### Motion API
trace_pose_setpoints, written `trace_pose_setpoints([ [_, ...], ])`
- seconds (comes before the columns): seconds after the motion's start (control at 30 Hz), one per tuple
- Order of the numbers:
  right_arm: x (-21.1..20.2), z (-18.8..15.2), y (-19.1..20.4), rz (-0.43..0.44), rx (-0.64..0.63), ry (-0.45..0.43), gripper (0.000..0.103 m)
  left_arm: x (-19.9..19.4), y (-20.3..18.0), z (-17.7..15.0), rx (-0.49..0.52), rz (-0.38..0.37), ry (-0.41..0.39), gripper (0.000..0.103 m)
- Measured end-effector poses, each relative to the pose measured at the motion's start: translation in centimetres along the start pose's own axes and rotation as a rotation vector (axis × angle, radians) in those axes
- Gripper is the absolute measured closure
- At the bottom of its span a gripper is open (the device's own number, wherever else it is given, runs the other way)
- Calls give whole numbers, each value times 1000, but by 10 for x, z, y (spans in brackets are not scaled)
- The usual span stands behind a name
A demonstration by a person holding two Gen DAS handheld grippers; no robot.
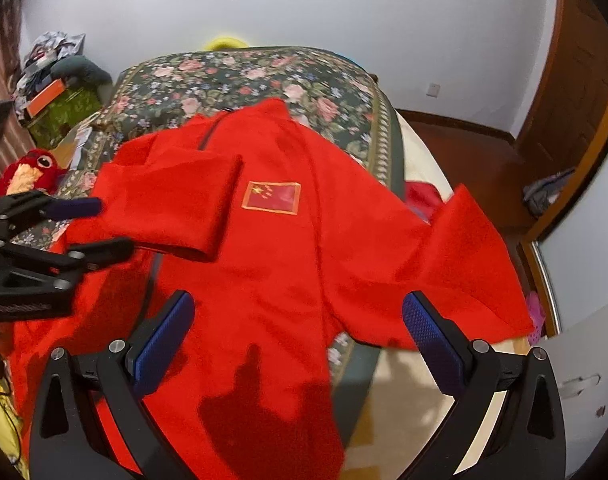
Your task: Fold large clothes
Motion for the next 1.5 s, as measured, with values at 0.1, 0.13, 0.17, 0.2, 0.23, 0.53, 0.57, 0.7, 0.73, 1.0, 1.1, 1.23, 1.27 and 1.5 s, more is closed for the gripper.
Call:
trace_pose_setpoints([
  [0.1,6,8,21,12,-30,-1,0,-13,49,-12,-41,86,-29,13],
  [0.13,8,11,29,17,-42,1,0,-16,69,-19,-61,119,-25,13],
  [0.17,13,15,40,22,-67,4,0,-17,88,-26,-85,148,-17,12],
  [0.2,16,17,48,24,-85,5,0,-16,104,-31,-105,168,-8,12],
  [0.23,21,20,58,24,-111,9,0,-15,120,-38,-127,189,4,12],
  [0.53,72,35,139,68,-319,39,1,27,236,-115,-398,247,149,12],
  [0.57,80,35,146,69,-339,50,2,33,242,-122,-420,241,160,12],
  [0.7,105,32,167,72,-390,75,14,54,250,-139,-444,224,196,12],
  [0.73,110,31,170,72,-397,83,18,60,250,-141,-436,224,205,12],
  [1.0,121,34,182,178,-334,90,71,80,247,-133,-386,256,201,8],
  [1.1,118,39,186,198,-297,75,96,91,256,-127,-424,250,208,6],
  [1.23,103,54,168,160,-227,12,97,98,274,-125,-495,288,199,4],
  [1.27,96,58,161,149,-202,-12,97,98,278,-126,-522,288,195,3],
  [1.5,42,81,90,51,-48,-147,97,91,289,-131,-573,344,169,3],
])
Point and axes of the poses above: each gripper's, at about its wrist camera, not at the fingertips, and x roughly the way its jaws point, y to its left, z to its top, the point moved 7 cm from there along x, roughly the way its jaws point, and after that the axes turned 2 degrees about -x, right-handed, at the moved point
